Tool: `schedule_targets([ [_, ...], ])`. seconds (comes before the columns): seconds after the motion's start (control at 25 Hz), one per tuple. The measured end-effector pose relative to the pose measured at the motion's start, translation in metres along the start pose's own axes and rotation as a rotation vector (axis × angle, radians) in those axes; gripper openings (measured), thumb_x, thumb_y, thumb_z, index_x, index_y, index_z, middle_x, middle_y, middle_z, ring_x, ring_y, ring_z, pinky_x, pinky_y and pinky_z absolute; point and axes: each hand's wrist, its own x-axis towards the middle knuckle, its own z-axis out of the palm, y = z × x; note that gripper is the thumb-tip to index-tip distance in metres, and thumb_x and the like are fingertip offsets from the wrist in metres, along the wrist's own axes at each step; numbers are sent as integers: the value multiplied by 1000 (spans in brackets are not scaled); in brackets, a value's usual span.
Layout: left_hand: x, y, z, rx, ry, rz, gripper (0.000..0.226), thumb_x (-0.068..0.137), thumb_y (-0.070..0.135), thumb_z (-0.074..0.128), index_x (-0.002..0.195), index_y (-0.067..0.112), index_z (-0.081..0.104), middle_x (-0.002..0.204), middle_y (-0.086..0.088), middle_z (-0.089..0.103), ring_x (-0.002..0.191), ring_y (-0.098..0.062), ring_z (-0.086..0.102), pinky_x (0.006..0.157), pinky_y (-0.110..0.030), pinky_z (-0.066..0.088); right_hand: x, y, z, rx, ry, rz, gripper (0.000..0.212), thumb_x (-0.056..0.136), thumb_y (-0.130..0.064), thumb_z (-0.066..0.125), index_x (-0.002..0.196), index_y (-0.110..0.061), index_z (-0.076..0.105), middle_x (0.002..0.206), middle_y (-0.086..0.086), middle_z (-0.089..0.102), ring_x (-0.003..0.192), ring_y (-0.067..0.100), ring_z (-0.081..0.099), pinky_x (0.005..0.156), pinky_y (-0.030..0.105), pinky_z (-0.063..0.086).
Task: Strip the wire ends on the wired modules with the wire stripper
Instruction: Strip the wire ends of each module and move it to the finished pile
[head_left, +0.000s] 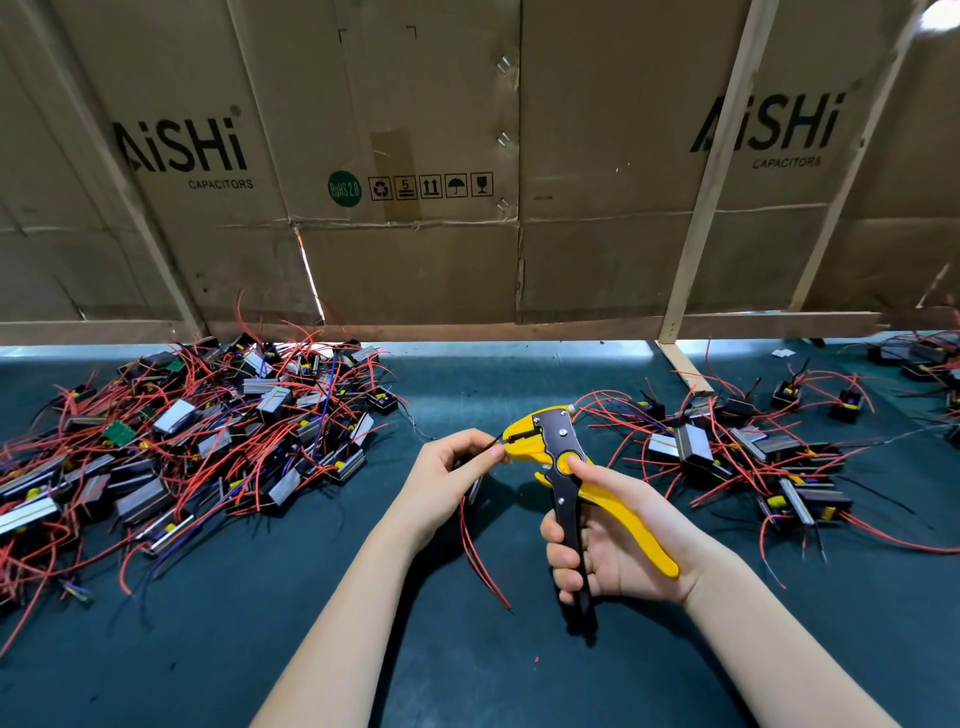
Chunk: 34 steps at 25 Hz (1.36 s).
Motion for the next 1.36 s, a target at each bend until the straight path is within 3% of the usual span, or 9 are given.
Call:
schedule_targets([
  [0.44, -2, 2, -1, 36, 10, -58, 18, 94, 20, 62, 80, 20, 72, 78, 1, 64, 71, -9, 45, 66, -18, 36, 3, -4, -1, 100, 254, -66, 65, 76, -77, 47, 56, -15, 44, 46, -4, 27, 32, 10, 24, 38, 23, 33],
  [0.56, -2, 3, -1, 30, 15, -63, 18, 95, 21, 63, 79, 20, 72, 77, 1, 62, 70, -10, 44, 63, -18, 35, 2, 0, -1, 107, 177, -62, 67, 79, -76, 47, 62, -12, 49, 53, 2, 35, 40, 16, 35, 47, 29, 42],
  [0.72, -3, 3, -4, 49, 44, -83, 17, 93, 24, 65, 78, 21, 73, 72, 3, 58, 65, -11, 42, 60, -23, 34, 3, 4, 2, 205, 107, -42, 62, 81, -63, 59, 86, -1, 57, 80, 18, 54, 71, 33, 58, 81, 46, 52],
  [0.8, -2, 4, -7, 117, 109, -61, 15, 90, 23, 69, 75, 21, 75, 67, 11, 58, 62, -9, 42, 62, -22, 36, 4, 3, 2, 284, 159, -42, 57, 78, -54, 65, 91, 1, 57, 82, 19, 56, 73, 34, 59, 82, 48, 52],
  [0.96, -1, 19, -2, 247, 282, 67, 14, 89, 21, 70, 75, 19, 70, 64, -13, 59, 57, -11, 44, 58, -25, 37, 6, 2, 0, 369, 202, -32, 49, 78, -43, 65, 95, 2, 55, 82, 20, 58, 72, 35, 61, 80, 49, 52],
  [1.04, 5, 39, 14, 265, 310, 183, 13, 90, 20, 68, 78, 18, 67, 61, -10, 59, 56, -16, 49, 60, -30, 44, 7, 1, 0, 375, 197, -27, 43, 76, -36, 64, 94, 2, 56, 83, 20, 59, 70, 35, 63, 78, 49, 53],
  [1.2, 29, 87, 68, 330, 82, 480, 11, 94, 14, 62, 103, 10, 65, 78, 6, 66, 71, -12, 62, 74, -33, 53, 8, 1, -1, 416, 170, -46, 33, 77, -29, 57, 89, 2, 58, 82, 19, 57, 70, 33, 60, 78, 48, 52],
  [1.28, 37, 104, 93, 354, -72, 476, 47, 92, 17, 63, 137, 15, 46, 100, 11, 65, 84, -8, 62, 81, -31, 52, 7, 2, -1, 441, 140, -55, 32, 74, -27, 60, 85, 2, 60, 83, 18, 56, 71, 33, 59, 81, 48, 50],
  [1.36, 39, 104, 100, 425, -147, 439, 72, 91, 23, 65, 151, 21, 25, 115, 12, 60, 92, -9, 61, 86, -33, 50, 6, 2, -1, 452, 130, -59, 33, 73, -28, 61, 83, 3, 62, 83, 18, 56, 72, 33, 59, 83, 48, 48],
])
